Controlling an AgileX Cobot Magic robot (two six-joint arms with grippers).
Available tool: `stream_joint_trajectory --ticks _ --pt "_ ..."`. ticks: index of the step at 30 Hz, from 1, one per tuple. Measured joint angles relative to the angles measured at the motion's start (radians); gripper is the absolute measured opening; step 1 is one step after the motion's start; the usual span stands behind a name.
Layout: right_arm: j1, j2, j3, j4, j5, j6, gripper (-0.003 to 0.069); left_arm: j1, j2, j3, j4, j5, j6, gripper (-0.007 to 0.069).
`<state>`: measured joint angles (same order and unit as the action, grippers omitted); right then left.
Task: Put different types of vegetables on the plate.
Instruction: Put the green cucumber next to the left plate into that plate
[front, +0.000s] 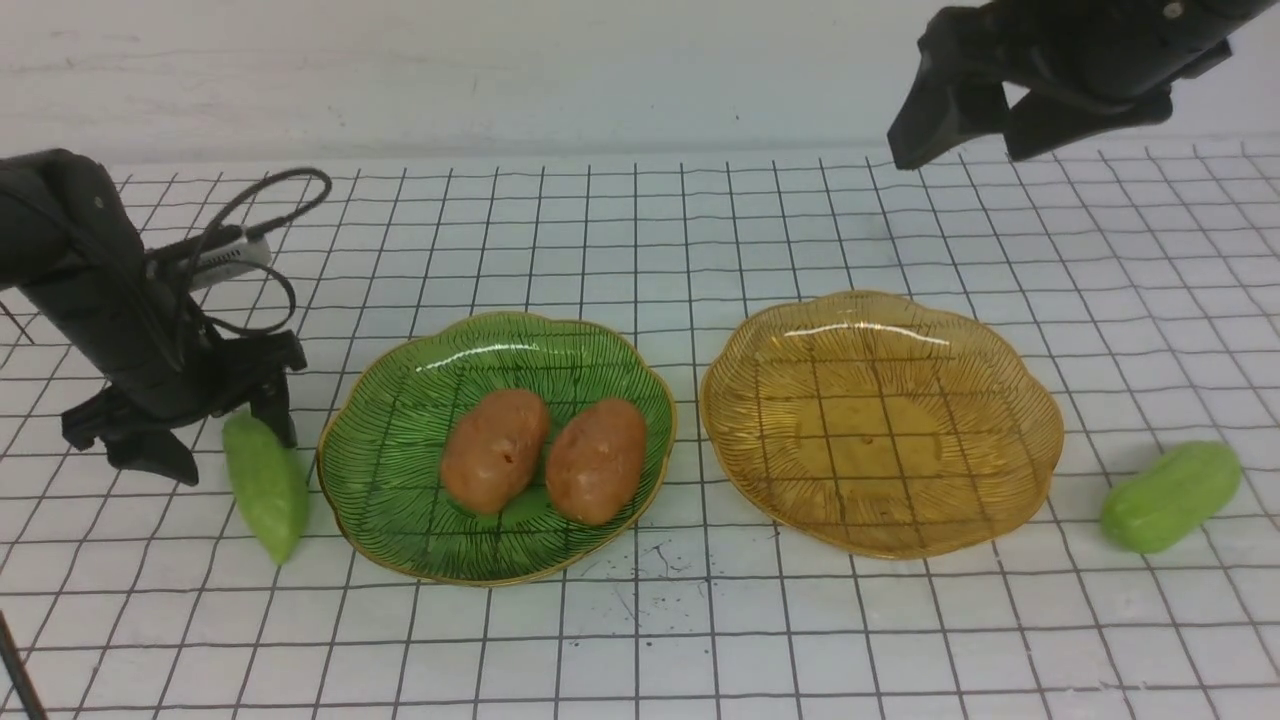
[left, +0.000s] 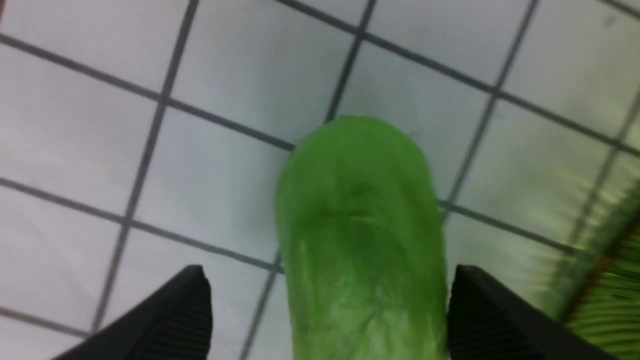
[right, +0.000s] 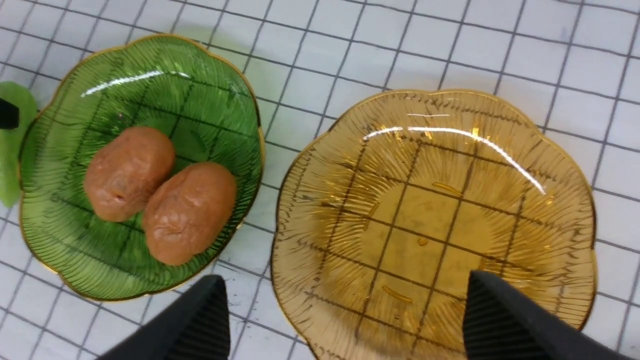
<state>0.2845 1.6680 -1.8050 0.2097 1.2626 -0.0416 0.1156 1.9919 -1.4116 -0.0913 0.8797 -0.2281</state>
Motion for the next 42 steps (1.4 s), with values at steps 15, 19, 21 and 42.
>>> stream_joint_trajectory --ticks 15,19,21,42 --pt "-0.256 -0.073 0.086 -0.21 -0.004 0.005 0.0568 -0.046 -0.09 -0.231 0.002 0.167 0.154 0.037" --pt "-0.43 -0.098 0.251 -0.2 -0.005 0.034 0.0568 -0.154 -0.138 -0.324 -0.177 0.129 0.289 0.037" --pt "-0.499 -0.098 0.332 -0.17 -0.006 0.035 0.0568 -0.237 -0.14 -0.359 -0.218 0.113 0.36 0.037" --pt "-0.563 0.092 0.597 0.164 -0.247 0.024 0.0568 -0.725 0.147 -0.419 -0.134 -0.254 0.409 0.037"
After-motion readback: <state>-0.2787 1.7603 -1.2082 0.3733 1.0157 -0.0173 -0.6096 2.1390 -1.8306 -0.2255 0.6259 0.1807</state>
